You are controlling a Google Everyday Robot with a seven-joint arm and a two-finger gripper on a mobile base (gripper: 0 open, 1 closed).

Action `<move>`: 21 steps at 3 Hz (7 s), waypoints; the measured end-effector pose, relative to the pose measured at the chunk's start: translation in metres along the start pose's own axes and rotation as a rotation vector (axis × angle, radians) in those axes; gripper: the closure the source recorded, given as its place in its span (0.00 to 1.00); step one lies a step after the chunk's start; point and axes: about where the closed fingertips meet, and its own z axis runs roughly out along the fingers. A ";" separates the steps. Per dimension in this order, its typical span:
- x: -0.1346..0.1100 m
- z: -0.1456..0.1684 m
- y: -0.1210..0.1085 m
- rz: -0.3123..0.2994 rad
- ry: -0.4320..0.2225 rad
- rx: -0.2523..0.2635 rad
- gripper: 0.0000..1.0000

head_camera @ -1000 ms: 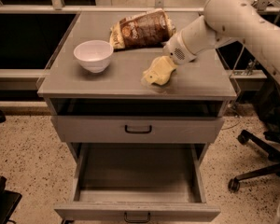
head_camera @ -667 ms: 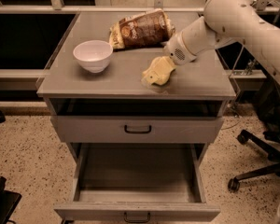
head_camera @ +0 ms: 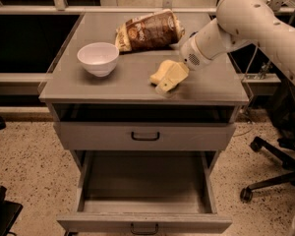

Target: Place sponge into middle drawer

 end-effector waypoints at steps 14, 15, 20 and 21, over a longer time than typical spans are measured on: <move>0.212 -0.030 0.211 0.773 -0.188 -0.089 1.00; 0.298 0.033 0.225 0.945 -0.194 -0.087 1.00; 0.346 0.214 0.191 1.072 -0.087 -0.169 1.00; 0.346 0.218 0.192 1.072 -0.083 -0.172 0.82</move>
Offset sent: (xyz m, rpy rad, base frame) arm -0.0054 -0.0112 -0.0109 -0.0061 0.0339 -0.0390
